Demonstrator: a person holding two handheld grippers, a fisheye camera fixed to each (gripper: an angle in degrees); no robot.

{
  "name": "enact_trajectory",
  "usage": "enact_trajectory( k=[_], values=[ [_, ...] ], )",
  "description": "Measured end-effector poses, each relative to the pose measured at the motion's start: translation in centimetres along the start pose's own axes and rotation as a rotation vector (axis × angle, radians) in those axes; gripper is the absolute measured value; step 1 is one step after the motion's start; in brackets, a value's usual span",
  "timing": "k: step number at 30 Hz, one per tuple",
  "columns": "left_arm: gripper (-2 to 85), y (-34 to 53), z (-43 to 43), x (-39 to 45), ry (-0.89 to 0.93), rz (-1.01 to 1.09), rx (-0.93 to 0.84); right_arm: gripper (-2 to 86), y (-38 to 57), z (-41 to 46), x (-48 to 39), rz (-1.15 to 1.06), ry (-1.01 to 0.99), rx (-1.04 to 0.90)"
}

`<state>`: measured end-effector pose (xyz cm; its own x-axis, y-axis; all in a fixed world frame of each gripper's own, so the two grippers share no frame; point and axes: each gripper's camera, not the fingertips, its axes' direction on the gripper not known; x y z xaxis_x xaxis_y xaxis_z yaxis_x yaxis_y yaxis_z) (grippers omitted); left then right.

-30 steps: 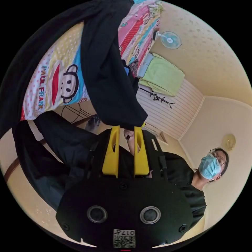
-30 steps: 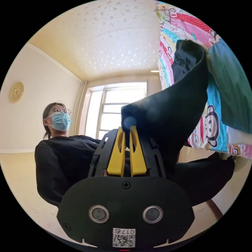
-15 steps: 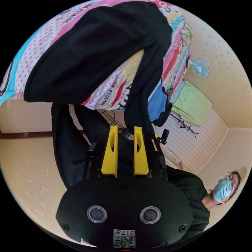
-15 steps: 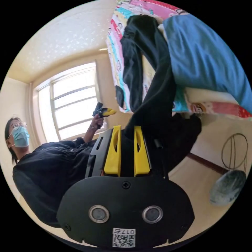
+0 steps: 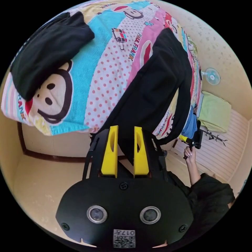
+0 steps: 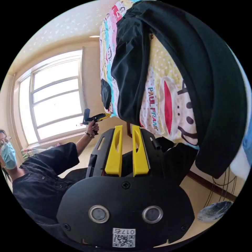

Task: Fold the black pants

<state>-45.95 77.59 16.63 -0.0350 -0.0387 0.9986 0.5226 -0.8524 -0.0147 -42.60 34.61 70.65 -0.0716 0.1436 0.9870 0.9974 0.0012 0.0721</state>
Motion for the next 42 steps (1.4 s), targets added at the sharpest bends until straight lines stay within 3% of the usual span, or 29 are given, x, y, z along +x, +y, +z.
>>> enact_trajectory(
  k=[4, 7, 13, 16, 19, 21, 23, 28, 32, 34, 38, 42],
  values=[
    [13.5, -2.8, 2.9, -3.2, 0.046, 0.074, -0.105, 17.2, -5.8, 10.2, 0.6, 0.016, 0.159, -0.13],
    [9.7, -2.7, 4.6, -4.2, -0.044, 0.122, -0.094, 16.6, -5.9, 11.7, -0.1, 0.102, 0.313, -0.011],
    [7.5, 0.4, 5.1, -4.9, -0.066, 0.139, 0.009, 18.9, -3.4, 14.3, -1.7, 0.124, 0.269, 0.218],
    [5.8, 1.7, 4.7, -5.4, -0.071, 0.12, 0.068, 16.2, -3.6, 15.7, -2.8, 0.169, 0.358, 0.279],
    [2.4, 1.0, 5.1, -6.2, -0.03, 0.108, -0.049, 5.2, -4.5, 17.3, -4.0, 0.175, 0.504, 0.217],
    [0.7, 0.0, 7.1, -6.5, 0.026, 0.13, -0.293, 3.9, -4.9, 17.9, -4.6, 0.14, 0.58, 0.188],
    [0.1, 0.4, 6.9, -6.4, 0.092, 0.172, -0.335, 3.1, -5.0, 17.4, -5.0, 0.132, 0.565, 0.167],
    [-0.2, 2.6, 2.4, -7.5, 0.149, 0.209, -0.24, 1.8, -2.3, 12.3, -4.5, 0.087, 0.229, 0.233],
    [-0.3, 4.8, 1.8, -11.8, 0.224, 0.015, -0.171, 1.4, -0.1, 10.0, -1.0, 0.142, 0.015, 0.245],
    [-0.7, 5.7, 2.2, -13.1, 0.217, -0.052, -0.181, 2.0, 2.1, 6.6, 0.3, 0.151, -0.079, 0.352],
    [-0.9, 7.8, 2.6, -12.2, 0.157, -0.087, -0.161, 5.9, 4.9, -0.4, 0.2, 0.229, 0.089, 0.516],
    [-1.0, 8.2, 5.4, -7.6, 0.224, 0.032, -0.258, 12.7, 4.9, -6.7, 0.7, 0.322, 0.435, 0.504]
  ],
)
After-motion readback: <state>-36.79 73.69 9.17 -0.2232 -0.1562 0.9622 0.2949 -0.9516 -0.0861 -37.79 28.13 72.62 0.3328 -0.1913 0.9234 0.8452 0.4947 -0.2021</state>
